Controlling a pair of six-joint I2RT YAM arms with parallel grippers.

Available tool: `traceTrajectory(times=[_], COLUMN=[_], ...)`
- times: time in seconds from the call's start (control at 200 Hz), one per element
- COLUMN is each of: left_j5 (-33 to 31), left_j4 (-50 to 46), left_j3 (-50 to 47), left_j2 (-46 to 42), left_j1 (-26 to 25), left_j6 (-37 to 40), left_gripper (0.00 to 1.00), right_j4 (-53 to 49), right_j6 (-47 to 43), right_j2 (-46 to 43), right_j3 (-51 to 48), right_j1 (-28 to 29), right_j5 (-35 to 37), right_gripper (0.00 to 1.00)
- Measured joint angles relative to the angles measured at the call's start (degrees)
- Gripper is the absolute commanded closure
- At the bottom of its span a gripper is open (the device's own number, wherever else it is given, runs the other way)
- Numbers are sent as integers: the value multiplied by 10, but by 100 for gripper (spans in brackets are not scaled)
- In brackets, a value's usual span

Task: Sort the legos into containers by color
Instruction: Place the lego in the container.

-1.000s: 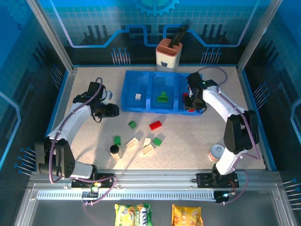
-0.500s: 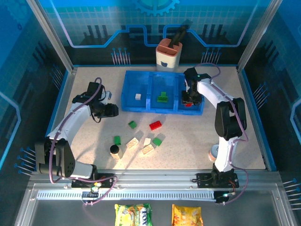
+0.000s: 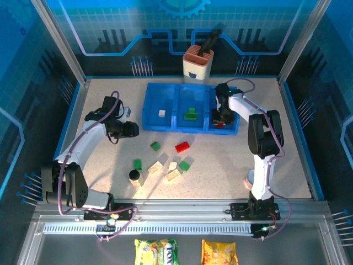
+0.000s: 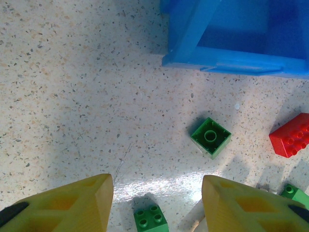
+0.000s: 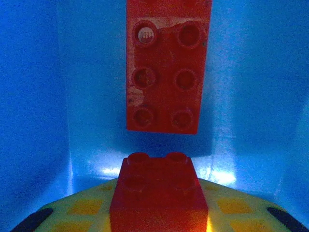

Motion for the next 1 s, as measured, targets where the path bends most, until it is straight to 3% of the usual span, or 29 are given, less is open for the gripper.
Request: traceTrajectory(times=[0.27, 1.0], left_j5=[0, 0], left_j4=[0, 0], left_j3=[0, -1], left_j2=[0, -2], left_j1=[0, 2], left_j6=[0, 0], left_gripper=[48, 48], right_j4=[18, 25], right_j6=[4, 9], right_j2=[22, 27], right_j3=[1, 6], right_j1=[-2, -9], right_j5=[0, -2], right_gripper=[62, 49])
